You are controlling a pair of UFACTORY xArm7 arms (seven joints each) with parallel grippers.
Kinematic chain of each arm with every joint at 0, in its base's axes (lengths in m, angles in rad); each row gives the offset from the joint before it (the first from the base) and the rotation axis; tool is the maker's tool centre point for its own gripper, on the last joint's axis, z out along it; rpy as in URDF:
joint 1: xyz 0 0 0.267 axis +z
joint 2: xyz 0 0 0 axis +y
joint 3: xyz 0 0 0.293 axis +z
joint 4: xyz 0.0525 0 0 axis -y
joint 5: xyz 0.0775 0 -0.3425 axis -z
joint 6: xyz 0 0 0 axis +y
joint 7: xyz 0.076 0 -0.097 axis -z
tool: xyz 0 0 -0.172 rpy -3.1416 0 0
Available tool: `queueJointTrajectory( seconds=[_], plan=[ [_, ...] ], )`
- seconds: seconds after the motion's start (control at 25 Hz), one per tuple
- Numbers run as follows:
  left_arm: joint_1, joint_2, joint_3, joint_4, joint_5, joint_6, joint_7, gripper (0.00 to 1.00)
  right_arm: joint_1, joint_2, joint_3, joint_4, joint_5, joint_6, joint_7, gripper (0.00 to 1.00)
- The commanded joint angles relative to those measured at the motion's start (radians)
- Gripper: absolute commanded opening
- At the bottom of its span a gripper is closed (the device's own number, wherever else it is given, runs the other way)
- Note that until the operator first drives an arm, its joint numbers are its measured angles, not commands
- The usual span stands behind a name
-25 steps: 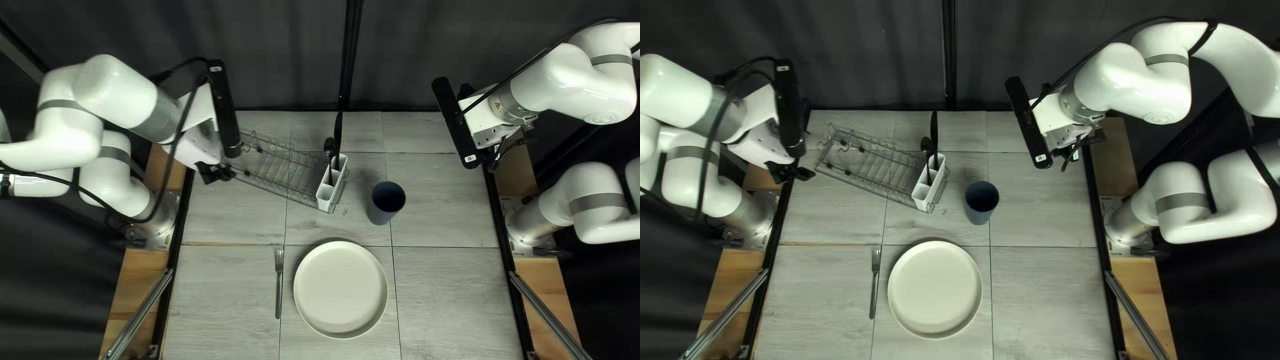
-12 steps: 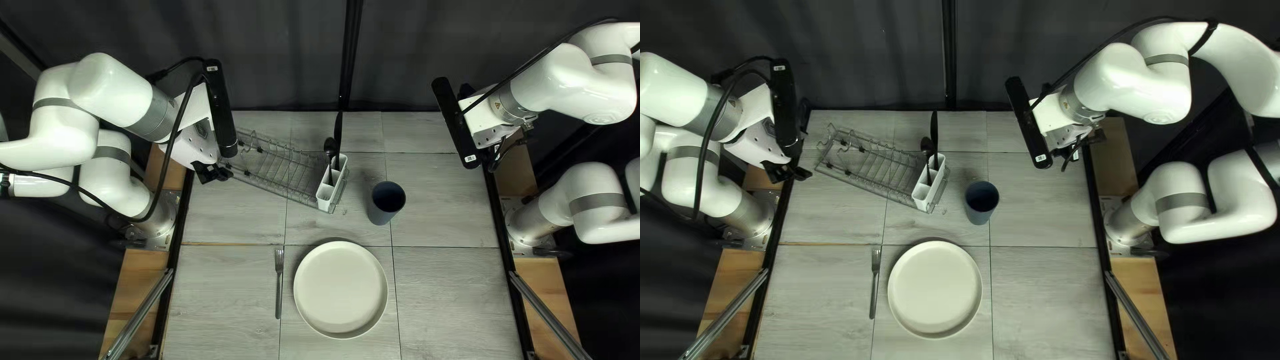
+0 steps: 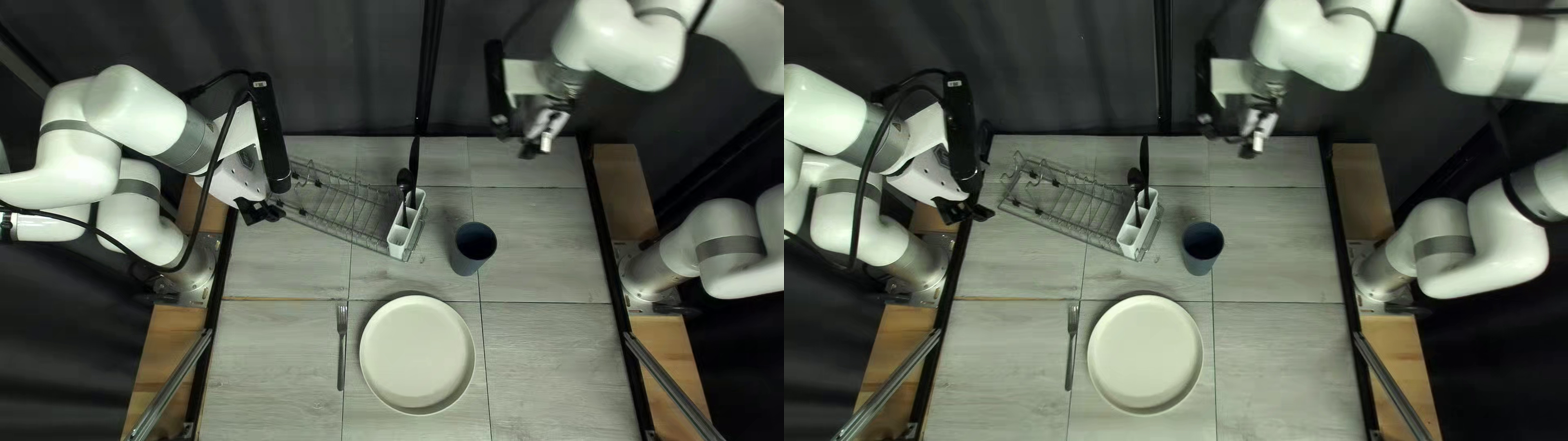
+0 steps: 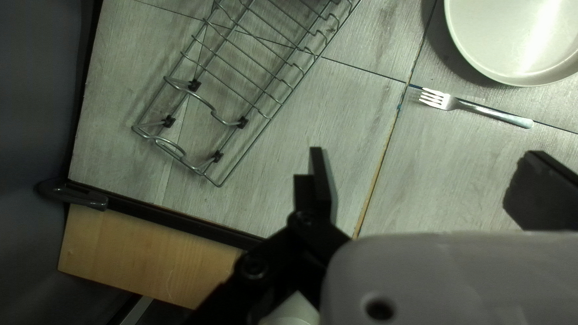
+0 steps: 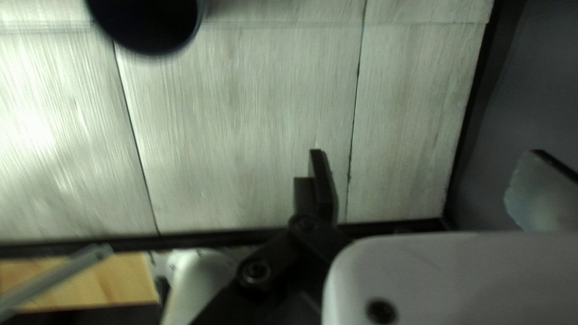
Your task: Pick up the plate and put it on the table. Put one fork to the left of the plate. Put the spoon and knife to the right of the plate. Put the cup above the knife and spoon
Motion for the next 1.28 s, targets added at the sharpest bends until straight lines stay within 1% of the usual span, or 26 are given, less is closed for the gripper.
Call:
queueJointTrajectory(
  seconds=[0.04, 0.2, 0.32, 0.52, 0.92, 1.12, 1.16, 1.2, 1.24, 1.28],
  plan=[
    [0.000, 0.000, 0.000, 0.000, 0.000, 0.000, 0.000, 1.00, 0.008, 0.142, -0.005, 0.081, 0.077, -0.081, 0.067, 1.00],
    [0.000, 0.000, 0.000, 0.000, 0.000, 0.000, 0.000, 1.00, 0.008, 0.227, -0.006, 0.133, 0.160, -0.113, 0.050, 1.00],
    [0.000, 0.000, 0.000, 0.000, 0.000, 0.000, 0.000, 1.00, 0.003, 0.316, -0.002, 0.208, 0.223, -0.119, 0.022, 1.00],
    [0.000, 0.000, 0.000, 0.000, 0.000, 0.000, 0.000, 1.00, -0.009, 0.420, 0.009, 0.283, 0.288, -0.134, -0.005, 1.00],
    [0.000, 0.000, 0.000, 0.000, 0.000, 0.000, 0.000, 1.00, -0.050, 0.544, 0.030, 0.350, 0.387, -0.165, -0.108, 1.00],
    [0.000, 0.000, 0.000, 0.000, 0.000, 0.000, 0.000, 1.00, -0.063, 0.569, 0.040, 0.356, 0.415, -0.173, -0.149, 1.00],
    [0.000, 0.000, 0.000, 0.000, 0.000, 0.000, 0.000, 1.00, -0.065, 0.571, 0.041, 0.358, 0.419, -0.173, -0.153, 0.84],
    [0.000, 0.000, 0.000, 0.000, 0.000, 0.000, 0.000, 1.00, -0.066, 0.572, 0.041, 0.359, 0.422, -0.172, -0.155, 0.84],
    [0.000, 0.000, 0.000, 0.000, 0.000, 0.000, 0.000, 1.00, -0.068, 0.572, 0.043, 0.360, 0.427, -0.172, -0.161, 0.00],
    [0.000, 0.000, 0.000, 0.000, 0.000, 0.000, 0.000, 1.00, -0.070, 0.571, 0.043, 0.358, 0.429, -0.172, -0.164, 0.00]
  ],
)
